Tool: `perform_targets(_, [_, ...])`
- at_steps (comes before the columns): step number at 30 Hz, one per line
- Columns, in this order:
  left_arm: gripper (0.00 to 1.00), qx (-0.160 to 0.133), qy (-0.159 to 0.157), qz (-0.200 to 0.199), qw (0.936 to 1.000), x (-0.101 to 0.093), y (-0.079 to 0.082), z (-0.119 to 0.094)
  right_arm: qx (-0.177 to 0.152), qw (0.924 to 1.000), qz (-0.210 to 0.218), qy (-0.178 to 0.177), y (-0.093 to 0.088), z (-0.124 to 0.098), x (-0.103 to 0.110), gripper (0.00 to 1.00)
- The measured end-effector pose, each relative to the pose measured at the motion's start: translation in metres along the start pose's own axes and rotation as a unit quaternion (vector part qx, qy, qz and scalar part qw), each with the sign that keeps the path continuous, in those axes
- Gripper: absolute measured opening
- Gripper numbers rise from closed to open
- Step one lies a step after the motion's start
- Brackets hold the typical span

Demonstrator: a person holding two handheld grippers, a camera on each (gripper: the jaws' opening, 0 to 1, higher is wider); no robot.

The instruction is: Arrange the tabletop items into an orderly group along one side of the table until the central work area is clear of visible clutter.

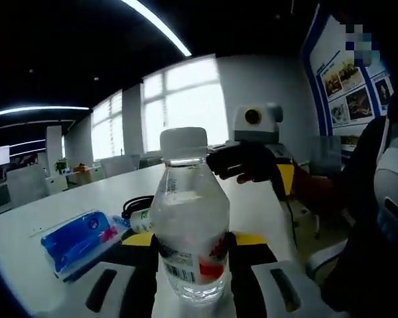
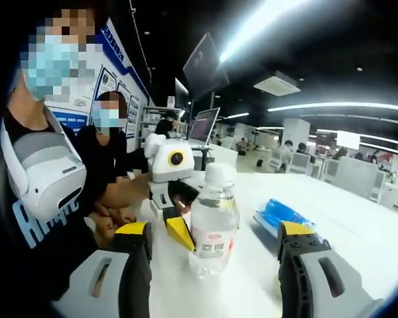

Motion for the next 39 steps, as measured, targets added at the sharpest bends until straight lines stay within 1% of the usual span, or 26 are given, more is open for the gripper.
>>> perform_targets(1, [0.4, 0.002, 0.003, 0.002, 1.0, -0.001, 0.0, 0.0, 0.012, 0.9999, -0.003, -0.011, -0.002, -0.002, -0.002, 0.72])
perform_targets(2, [0.4, 0.003, 0.007, 0.002, 1.0, -0.001, 0.0, -0.001, 0.008, 0.9997, -0.016, -0.018, -0.002, -0.003, -0.003, 0.73])
perform_targets(3, [0.4, 0.004, 0.015, 0.002, 0.9999, -0.002, 0.0, -0.001, 0.009, 0.9994, -0.016, -0.031, -0.003, -0.005, -0.003, 0.74])
perform_targets(4, [0.4, 0.002, 0.019, 0.003, 0.9998, -0.003, -0.001, -0.002, 0.014, 0.9992, -0.016, -0.035, -0.004, -0.006, -0.003, 0.76])
perform_targets(6, [0.4, 0.0, 0.024, 0.005, 0.9997, -0.003, -0.001, -0.003, 0.018, 0.9991, -0.02, -0.032, -0.007, -0.007, 0.0, 0.78])
perform_targets(7, [0.4, -0.001, 0.026, 0.004, 0.9997, -0.003, -0.002, -0.003, 0.024, 0.9987, -0.025, -0.039, -0.008, -0.008, 0.001, 0.79])
perform_targets(10, [0.4, -0.004, 0.027, 0.008, 0.9996, -0.002, -0.002, -0.003, 0.029, 0.9977, -0.029, -0.053, -0.01, -0.012, 0.004, 0.86])
perform_targets(11, [0.4, -0.006, 0.023, 0.018, 0.9996, -0.002, -0.002, -0.003, 0.029, 0.9974, -0.018, -0.064, -0.01, -0.014, 0.004, 0.89])
perform_targets(12, [0.4, -0.006, 0.019, 0.025, 0.9995, -0.002, -0.002, -0.003, 0.025, 0.9973, -0.013, -0.068, -0.01, -0.015, 0.004, 0.94])
perform_targets(13, [0.4, -0.005, 0.017, 0.027, 0.9995, -0.001, -0.003, -0.003, 0.022, 0.9971, -0.014, -0.071, -0.01, -0.017, 0.006, 0.97])
perform_targets(15, [0.4, -0.005, 0.003, 0.032, 0.9995, 0.001, -0.003, -0.004, 0.021, 0.9964, -0.008, -0.081, -0.011, -0.021, 0.006, 1.0])
perform_targets(20, [0.4, -0.011, -0.015, 0.033, 0.9993, 0.005, -0.004, -0.003, 0.02, 0.9957, 0.005, -0.09, -0.015, -0.029, 0.007, 1.0])
perform_targets(28, [0.42, -0.017, -0.034, 0.036, 0.9986, 0.009, -0.003, -0.001, 0.026, 0.9938, 0.002, -0.108, -0.019, -0.039, 0.013, 1.0])
perform_targets(31, [0.44, -0.033, -0.044, 0.021, 0.9982, 0.013, 0.001, 0.002, 0.029, 0.9933, -0.002, -0.112, -0.02, -0.042, 0.015, 1.0])
perform_targets(35, [0.45, -0.037, -0.065, 0.01, 0.9971, 0.016, 0.0, 0.007, 0.036, 0.9926, -0.006, -0.116, -0.024, -0.045, 0.017, 1.0])
perform_targets(39, [0.43, -0.043, -0.09, -0.007, 0.9949, 0.015, -0.003, 0.01, 0.036, 0.9926, -0.002, -0.116, -0.028, -0.049, 0.017, 1.0])
Point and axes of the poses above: the point that each gripper's makers call its tool centre point, and the gripper's own axes: z roughly forward along the fingers, x roughly to its left, y roughly out of its top, the point moved 7 cm from there along -z, roughly backward along the fingers, and after that the axes turned 3 degrees about z, right-handed, at the moved point
